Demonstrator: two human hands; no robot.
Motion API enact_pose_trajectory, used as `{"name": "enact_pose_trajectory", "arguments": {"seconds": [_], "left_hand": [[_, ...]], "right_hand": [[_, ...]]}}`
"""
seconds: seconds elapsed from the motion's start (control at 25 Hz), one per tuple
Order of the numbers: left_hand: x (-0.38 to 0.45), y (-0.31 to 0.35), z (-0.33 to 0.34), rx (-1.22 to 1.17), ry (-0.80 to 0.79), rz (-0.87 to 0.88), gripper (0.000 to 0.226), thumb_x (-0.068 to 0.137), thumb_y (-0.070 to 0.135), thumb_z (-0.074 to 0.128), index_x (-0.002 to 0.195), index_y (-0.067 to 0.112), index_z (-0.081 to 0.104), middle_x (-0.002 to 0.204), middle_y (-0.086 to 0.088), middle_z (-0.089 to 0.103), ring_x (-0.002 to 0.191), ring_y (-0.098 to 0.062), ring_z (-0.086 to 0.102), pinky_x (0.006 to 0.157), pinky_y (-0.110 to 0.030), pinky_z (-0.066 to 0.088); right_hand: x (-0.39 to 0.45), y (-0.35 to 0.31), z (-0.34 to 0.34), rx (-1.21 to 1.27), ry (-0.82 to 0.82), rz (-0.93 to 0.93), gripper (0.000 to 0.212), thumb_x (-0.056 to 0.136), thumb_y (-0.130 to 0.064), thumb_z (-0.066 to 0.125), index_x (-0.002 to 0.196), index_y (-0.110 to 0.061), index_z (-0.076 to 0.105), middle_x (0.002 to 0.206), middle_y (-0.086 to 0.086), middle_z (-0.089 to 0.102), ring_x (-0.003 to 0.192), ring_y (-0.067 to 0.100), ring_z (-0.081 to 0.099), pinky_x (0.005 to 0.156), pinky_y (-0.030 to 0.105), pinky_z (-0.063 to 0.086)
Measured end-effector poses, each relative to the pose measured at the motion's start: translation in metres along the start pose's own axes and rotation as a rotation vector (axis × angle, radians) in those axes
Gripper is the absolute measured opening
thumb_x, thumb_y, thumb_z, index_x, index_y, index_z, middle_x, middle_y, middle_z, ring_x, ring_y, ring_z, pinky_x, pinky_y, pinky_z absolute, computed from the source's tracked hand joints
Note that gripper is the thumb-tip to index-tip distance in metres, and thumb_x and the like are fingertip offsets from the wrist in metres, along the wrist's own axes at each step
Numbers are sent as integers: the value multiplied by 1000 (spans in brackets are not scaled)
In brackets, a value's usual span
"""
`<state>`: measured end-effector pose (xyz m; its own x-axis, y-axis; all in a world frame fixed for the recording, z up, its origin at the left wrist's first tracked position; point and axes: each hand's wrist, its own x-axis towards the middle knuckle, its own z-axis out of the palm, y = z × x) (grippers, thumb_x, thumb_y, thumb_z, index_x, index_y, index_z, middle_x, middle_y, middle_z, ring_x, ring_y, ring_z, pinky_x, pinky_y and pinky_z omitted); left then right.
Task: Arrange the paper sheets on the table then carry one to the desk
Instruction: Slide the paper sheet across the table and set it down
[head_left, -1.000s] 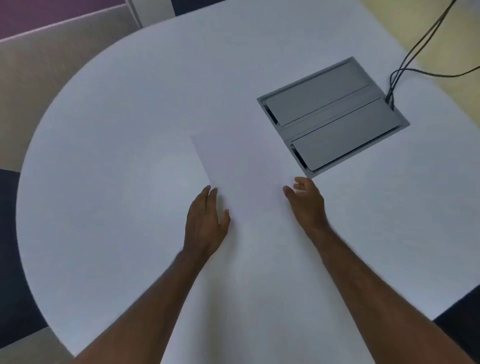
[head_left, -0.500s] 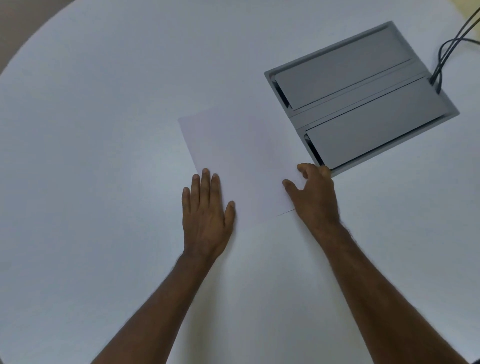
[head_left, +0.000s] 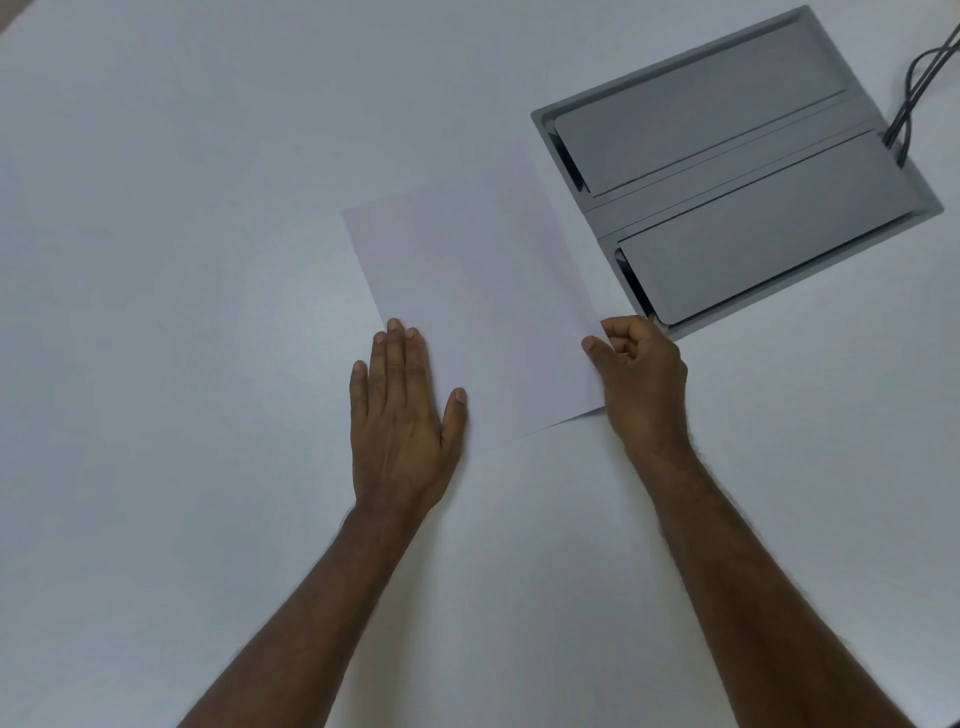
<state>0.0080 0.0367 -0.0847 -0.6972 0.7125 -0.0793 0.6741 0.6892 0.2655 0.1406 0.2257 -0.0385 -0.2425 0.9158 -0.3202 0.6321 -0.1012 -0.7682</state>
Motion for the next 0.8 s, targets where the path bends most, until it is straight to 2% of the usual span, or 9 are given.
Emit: {"name": "enact_pose_trajectory", "arguments": {"seconds": [0.08, 0.16, 0.24, 0.32, 0.48, 0.56, 0.64, 0.72, 0.8], "left_hand": [[0, 0, 0, -24, 14, -5, 74, 107, 47, 31, 166, 7, 14, 176, -12, 13, 164, -26, 11, 133, -48, 10], [-1, 0, 0, -10, 12, 0, 73, 107, 48, 30, 165, 6, 17, 175, -14, 16, 164, -28, 13, 132, -49, 11], [0, 2, -1, 23, 2, 10, 73, 107, 48, 30, 165, 4, 19, 175, -16, 17, 163, -31, 14, 132, -51, 12], [0, 2, -2, 39, -13, 17, 72, 108, 47, 30, 164, 3, 20, 174, -18, 18, 163, -32, 14, 132, -52, 12], [-1, 3, -6, 10, -10, 26, 72, 108, 47, 29, 164, 3, 20, 174, -20, 16, 163, -36, 12, 131, -56, 9], [-3, 10, -8, -12, 19, 9, 72, 107, 46, 31, 164, 4, 21, 174, -20, 16, 163, -36, 12, 130, -59, 5], [-10, 30, -9, -47, 34, 8, 72, 106, 46, 33, 164, 4, 21, 174, -19, 16, 163, -35, 11, 130, -60, 2], [-24, 64, -7, -92, 15, 82, 73, 106, 46, 33, 164, 4, 21, 174, -20, 15, 163, -36, 11, 130, -59, 1], [-44, 104, 0, -134, -37, 234, 73, 107, 48, 34, 164, 4, 22, 174, -20, 14, 163, -36, 10, 131, -56, 1]], "right_hand": [[1, 3, -10, 129, -9, 69, 13, 95, -20, 74, 107, -20, 70, 92, -7, 74, 86, 12, 69, 76, 17, 53], [1, 6, -29, 216, -22, 135, 19, 94, -17, 74, 112, -12, 73, 97, -1, 78, 86, 12, 72, 80, 25, 58], [0, 12, -53, 253, -41, 155, 19, 94, -12, 74, 112, -8, 75, 96, 0, 80, 78, 7, 74, 74, 20, 60], [-2, 19, -80, 249, -44, 174, 19, 93, -10, 74, 112, -7, 75, 96, 4, 80, 75, 10, 73, 69, 18, 59], [-12, 39, -138, 213, -40, 213, 15, 93, -10, 74, 108, -9, 75, 94, 5, 79, 78, 16, 71, 79, 27, 59], [-19, 52, -168, 209, -36, 230, 8, 94, -8, 74, 101, -13, 75, 88, 1, 80, 76, 14, 73, 78, 28, 60], [-28, 66, -198, 195, -26, 242, 10, 93, -9, 75, 94, -19, 76, 80, -7, 81, 70, 7, 74, 72, 21, 62], [-35, 81, -225, 172, 1, 257, 11, 93, -10, 76, 92, -21, 75, 76, -9, 81, 67, 4, 74, 67, 17, 61], [-41, 96, -249, 150, 21, 272, 11, 93, -10, 76, 91, -21, 75, 75, -10, 81, 66, 3, 74, 66, 16, 61]]}}
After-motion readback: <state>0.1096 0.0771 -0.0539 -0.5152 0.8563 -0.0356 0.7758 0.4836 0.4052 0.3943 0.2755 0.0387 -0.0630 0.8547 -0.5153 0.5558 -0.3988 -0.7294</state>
